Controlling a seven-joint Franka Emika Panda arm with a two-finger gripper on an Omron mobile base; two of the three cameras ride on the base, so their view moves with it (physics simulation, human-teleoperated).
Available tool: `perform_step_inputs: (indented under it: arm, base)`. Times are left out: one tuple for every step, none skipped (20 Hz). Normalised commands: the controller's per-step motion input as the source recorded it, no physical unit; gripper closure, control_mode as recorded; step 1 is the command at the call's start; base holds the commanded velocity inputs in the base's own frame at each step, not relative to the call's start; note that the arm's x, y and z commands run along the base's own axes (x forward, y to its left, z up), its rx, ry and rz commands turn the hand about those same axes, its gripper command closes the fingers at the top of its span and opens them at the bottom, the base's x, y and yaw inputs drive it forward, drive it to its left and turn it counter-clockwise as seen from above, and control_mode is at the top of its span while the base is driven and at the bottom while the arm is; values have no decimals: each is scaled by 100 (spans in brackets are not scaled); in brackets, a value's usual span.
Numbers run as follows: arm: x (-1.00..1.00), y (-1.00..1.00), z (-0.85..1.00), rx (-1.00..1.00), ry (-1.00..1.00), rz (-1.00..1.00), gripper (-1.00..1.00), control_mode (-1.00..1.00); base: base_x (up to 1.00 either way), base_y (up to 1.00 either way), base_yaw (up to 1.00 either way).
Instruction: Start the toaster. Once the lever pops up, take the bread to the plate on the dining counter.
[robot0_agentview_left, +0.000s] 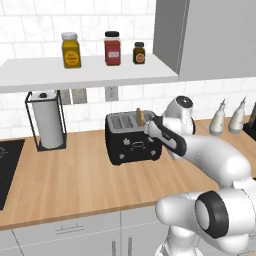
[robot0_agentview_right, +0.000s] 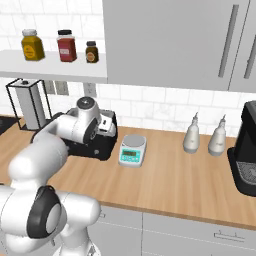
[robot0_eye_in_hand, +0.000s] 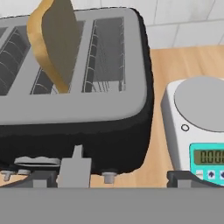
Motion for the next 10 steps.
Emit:
perform_step_inputs:
  arm:
    - [18,0,-19,0,0,0,-100,-100]
    - [14,0,-19,0,0,0,-100,-100]
    - [14,0,-18,0,0,0,-100,-100]
    - [14,0,-17,0,0,0,-100,-100]
    - [11,0,-17,0,0,0,-100,-100]
    - [11,0,-17,0,0,0,-100,-100]
    - [11,0,-19,0,0,0,-100,-100]
    - [8,0,-19,0,0,0,-100,-100]
    - [4,0,-19,0,0,0,-100,-100]
    - [3,0,-16,0,0,0,-100,-100]
  base:
    - [0,0,0]
    - [0,0,0]
    - [0,0,0]
    - [0,0,0]
    - [0,0,0]
    - [0,0,0]
    - [0,0,0]
    - [0,0,0]
    - [0,0,0]
    - [0,0,0]
